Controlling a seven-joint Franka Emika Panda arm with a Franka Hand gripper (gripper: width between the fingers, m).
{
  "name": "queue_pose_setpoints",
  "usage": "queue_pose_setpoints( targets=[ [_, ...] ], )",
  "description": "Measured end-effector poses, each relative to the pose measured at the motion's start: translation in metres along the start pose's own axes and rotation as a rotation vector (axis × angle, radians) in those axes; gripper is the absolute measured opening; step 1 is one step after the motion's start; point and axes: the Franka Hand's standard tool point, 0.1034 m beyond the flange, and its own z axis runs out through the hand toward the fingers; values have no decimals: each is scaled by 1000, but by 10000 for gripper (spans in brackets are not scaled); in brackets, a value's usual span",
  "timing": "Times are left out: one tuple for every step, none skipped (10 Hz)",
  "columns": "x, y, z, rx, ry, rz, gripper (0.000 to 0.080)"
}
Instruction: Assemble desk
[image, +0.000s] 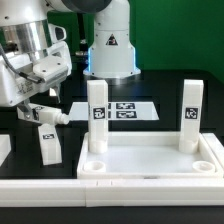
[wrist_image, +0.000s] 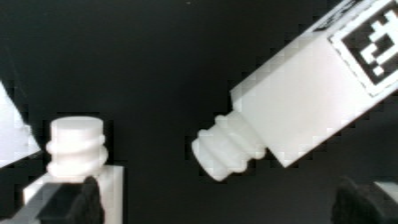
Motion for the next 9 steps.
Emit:
queue_pose_setpoints(
  targets=[
    [0,0,1,-1,1,0,649],
    [0,1,1,-2,1,-1,649],
    [0,1,2,-3,2,-1,649],
    [2,2,2,3,-3,0,649],
    [10,8,2,31,-25,9,649],
    [20,21,2,40,-44,13,649],
    [32,37,3,40,-61,5,649],
    [45,59,9,20,-68,14,649],
    [51,69,14,4,-55,19,649]
  ],
)
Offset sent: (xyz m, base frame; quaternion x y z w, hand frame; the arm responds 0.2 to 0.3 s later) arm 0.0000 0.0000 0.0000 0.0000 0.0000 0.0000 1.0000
